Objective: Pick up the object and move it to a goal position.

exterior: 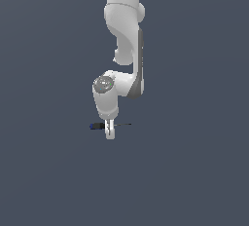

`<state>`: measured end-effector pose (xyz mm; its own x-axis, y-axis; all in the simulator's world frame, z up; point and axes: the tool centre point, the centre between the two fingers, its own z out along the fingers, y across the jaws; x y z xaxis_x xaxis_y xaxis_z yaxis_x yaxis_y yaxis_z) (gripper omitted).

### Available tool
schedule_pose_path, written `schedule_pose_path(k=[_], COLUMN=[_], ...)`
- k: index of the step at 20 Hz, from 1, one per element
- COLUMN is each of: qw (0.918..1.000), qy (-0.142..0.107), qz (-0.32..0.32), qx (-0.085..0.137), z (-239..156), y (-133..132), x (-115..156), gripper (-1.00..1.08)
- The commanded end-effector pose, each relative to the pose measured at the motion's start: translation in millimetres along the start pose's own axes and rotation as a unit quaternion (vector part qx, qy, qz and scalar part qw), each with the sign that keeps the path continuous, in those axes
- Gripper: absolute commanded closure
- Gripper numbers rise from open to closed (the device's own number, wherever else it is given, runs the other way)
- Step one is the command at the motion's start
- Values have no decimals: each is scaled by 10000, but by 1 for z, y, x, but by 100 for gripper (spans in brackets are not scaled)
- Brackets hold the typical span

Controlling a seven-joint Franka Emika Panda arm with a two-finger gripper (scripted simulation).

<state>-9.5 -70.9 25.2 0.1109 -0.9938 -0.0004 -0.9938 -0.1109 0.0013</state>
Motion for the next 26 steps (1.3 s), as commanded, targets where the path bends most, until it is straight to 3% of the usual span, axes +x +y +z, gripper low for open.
schedule_pose_path(k=[1,4,5,18,26], qw=[10000,10000,10000,10000,9991], qy=[0,0,0,32,417], qz=[1,1,1,-2,-62], qx=[5,5,5,11,50], z=[8,10,10,8,-11], y=[-1,-1,-1,-2,-12], x=[0,0,0,1,10], gripper=[-92,-92,108,108,108])
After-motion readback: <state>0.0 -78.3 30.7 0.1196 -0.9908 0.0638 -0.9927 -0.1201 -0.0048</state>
